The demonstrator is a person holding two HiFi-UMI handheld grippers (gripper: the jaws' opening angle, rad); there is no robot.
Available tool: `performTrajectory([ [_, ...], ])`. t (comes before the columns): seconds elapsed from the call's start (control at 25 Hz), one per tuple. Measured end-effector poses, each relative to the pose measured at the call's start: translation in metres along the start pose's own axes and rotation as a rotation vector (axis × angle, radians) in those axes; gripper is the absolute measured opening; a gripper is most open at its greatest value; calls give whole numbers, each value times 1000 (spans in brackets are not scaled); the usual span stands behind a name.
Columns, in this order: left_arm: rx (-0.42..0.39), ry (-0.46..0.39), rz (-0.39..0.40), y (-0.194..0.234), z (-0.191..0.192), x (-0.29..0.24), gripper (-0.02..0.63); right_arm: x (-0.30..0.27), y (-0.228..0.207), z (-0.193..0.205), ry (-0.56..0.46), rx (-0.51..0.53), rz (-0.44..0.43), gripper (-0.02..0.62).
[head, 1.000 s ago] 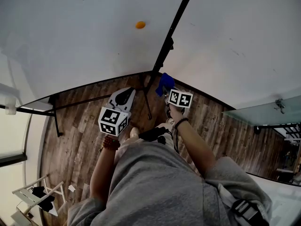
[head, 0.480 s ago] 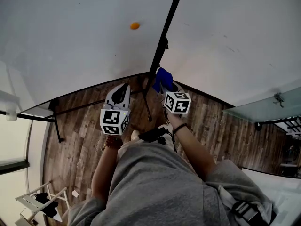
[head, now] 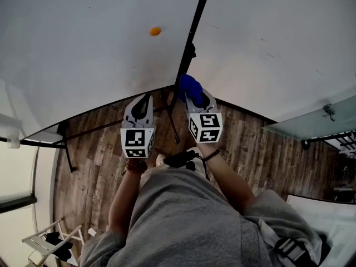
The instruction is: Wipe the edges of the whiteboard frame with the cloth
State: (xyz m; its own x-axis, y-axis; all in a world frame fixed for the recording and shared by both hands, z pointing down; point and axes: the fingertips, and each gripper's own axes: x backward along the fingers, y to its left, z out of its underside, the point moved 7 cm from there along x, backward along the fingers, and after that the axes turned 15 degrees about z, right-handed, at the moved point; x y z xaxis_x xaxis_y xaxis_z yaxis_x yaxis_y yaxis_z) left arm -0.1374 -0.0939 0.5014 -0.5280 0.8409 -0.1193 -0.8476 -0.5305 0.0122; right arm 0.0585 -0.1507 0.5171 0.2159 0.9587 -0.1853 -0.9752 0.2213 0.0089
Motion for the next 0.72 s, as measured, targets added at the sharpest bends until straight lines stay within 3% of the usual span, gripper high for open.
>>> performTrajectory([
  [0.2,-23,-17,-56,2,3,7,20,15,18,-14,-74,60,4,127],
  [0.72,-71,-84,-115,-4,-4,20,20,42,52,-27,-165,120,-40,126],
])
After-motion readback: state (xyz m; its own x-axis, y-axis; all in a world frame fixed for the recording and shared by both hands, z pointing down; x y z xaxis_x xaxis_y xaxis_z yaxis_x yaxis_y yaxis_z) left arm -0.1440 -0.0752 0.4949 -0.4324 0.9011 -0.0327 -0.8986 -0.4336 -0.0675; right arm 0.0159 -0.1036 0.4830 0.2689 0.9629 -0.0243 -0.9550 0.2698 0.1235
